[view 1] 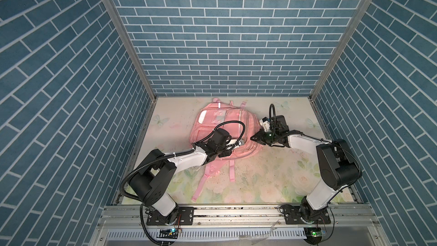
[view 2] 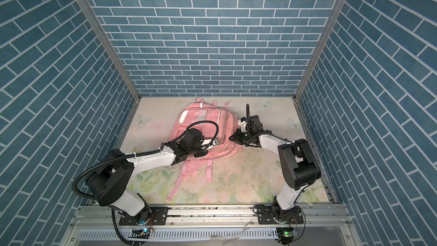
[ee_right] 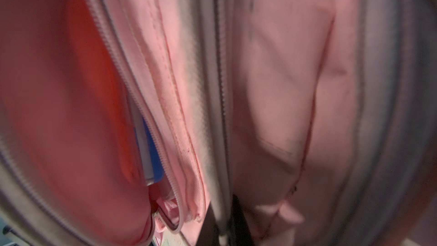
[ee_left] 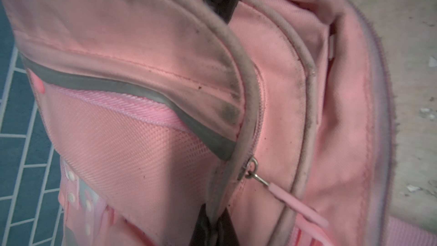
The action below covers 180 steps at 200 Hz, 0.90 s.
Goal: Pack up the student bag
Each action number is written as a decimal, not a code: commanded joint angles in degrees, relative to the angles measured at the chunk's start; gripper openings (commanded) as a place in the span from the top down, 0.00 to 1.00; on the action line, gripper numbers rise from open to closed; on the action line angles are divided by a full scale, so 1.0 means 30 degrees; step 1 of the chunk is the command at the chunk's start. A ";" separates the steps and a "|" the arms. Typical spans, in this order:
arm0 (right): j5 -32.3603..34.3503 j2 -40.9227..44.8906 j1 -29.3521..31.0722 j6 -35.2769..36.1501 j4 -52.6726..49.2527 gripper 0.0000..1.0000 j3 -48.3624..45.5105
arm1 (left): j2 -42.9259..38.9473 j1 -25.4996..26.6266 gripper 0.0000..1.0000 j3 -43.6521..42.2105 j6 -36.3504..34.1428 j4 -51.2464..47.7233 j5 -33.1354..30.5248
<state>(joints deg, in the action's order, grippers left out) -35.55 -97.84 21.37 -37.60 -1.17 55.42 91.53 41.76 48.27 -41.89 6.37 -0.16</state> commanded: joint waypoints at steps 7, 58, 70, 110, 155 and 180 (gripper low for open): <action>0.1246 -0.0511 -0.0421 0.2305 -0.0941 0.85 0.2920 | -0.0371 0.0487 1.00 0.1004 0.3205 -0.0546 0.1088; 0.5956 0.3908 -0.0970 0.5267 -0.0106 0.57 0.0780 | -0.0714 0.0466 1.00 0.2350 0.8959 -0.1167 0.2878; 0.5997 0.5409 -0.0654 0.5923 0.1158 0.62 -0.0773 | -0.0716 0.0457 1.00 0.2478 0.9720 -0.1008 0.3226; 0.7048 0.9056 0.3832 1.0020 0.4786 0.62 -0.5539 | -0.0833 0.0450 1.00 0.2748 1.0586 -0.0927 0.3705; 0.9255 0.8924 0.6853 1.0581 0.8668 0.61 -0.8276 | -0.1023 0.0451 1.00 0.2706 1.0652 -0.0886 0.3790; 1.0156 0.8207 0.7342 1.0656 0.9429 0.60 -0.8543 | -0.1182 0.0445 1.00 0.2513 1.0769 -0.0744 0.3828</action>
<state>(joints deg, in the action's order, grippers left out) -10.31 -71.61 42.28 -9.17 20.23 29.78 90.63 42.57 54.52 -11.94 2.00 8.10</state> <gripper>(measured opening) 0.391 0.081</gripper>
